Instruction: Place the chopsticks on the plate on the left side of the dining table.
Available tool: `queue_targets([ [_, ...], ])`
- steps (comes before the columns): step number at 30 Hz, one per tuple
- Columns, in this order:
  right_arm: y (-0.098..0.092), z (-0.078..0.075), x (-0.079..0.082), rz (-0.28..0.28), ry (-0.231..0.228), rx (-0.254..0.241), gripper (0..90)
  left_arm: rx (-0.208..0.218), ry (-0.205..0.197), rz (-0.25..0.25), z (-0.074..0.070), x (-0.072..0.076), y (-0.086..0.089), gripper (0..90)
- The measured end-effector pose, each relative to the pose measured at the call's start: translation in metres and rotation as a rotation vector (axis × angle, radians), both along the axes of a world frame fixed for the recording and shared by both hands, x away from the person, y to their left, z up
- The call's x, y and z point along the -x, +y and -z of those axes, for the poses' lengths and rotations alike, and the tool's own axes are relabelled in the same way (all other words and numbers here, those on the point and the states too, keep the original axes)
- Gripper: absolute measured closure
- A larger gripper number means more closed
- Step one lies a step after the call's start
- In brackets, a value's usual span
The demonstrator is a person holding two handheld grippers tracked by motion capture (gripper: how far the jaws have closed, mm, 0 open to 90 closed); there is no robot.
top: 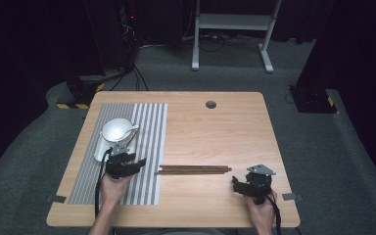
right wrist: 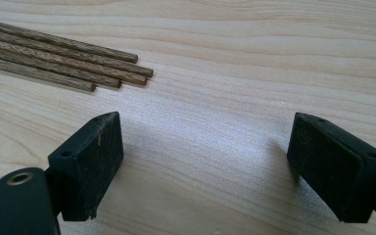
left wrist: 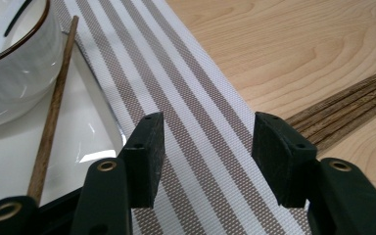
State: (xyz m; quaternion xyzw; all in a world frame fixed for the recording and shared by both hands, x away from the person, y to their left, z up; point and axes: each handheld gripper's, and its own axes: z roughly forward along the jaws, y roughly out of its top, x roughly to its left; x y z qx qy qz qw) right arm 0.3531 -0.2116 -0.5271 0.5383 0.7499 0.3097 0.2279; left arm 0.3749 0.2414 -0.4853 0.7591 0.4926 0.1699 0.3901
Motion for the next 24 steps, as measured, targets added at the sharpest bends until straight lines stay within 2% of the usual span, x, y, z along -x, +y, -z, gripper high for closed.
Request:
queue_targets([
  [2, 0.000, 0.000, 0.000, 0.000, 0.000, 0.000, 13.3, 0.000, -0.002, 0.007, -0.001, 0.000, -0.003, 46.1],
  [8, 0.000, 0.000, 0.000, -0.013, -0.001, -0.001, 13.4, -0.036, -0.012, 0.031, -0.003, 0.000, -0.015, 45.7],
  [24, 0.000, 0.000, 0.000, -0.018, -0.001, 0.000, 13.4, -0.001, -0.019, 0.062, -0.005, -0.005, -0.029, 45.4],
])
